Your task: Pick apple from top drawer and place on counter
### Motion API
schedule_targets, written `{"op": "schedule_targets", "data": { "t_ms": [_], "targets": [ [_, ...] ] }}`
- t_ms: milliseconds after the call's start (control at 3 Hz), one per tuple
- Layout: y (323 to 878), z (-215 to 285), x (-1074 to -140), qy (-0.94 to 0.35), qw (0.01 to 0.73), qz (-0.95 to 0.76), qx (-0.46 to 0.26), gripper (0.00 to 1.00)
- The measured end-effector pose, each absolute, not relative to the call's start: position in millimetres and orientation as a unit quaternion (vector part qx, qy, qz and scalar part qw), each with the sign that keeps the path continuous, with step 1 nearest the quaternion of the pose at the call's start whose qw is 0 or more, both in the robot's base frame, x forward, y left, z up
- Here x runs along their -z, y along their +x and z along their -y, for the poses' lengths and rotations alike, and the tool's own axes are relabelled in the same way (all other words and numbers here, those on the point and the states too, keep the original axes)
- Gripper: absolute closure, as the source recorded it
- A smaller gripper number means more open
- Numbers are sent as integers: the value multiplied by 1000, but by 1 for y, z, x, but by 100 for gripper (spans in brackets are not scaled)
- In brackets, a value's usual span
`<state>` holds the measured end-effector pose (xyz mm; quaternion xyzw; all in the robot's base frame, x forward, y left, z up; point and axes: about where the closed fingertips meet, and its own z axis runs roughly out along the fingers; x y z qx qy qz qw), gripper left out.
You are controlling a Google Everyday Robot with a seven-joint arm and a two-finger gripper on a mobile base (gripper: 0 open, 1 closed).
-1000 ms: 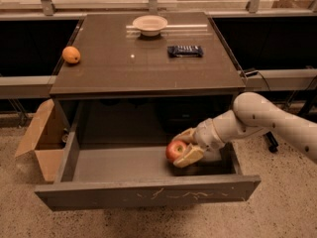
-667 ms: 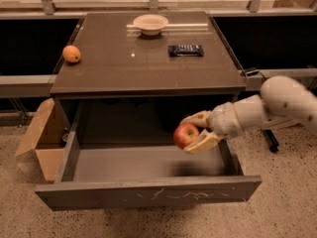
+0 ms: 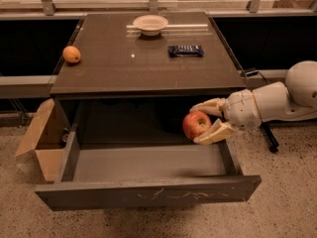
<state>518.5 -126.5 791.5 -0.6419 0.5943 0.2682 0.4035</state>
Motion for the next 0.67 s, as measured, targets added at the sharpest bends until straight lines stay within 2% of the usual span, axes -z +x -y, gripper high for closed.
{"op": "schedule_targets", "data": {
  "t_ms": [667],
  "targets": [
    [546,61,-914,-653,434,-580,-222,100]
  ]
}}
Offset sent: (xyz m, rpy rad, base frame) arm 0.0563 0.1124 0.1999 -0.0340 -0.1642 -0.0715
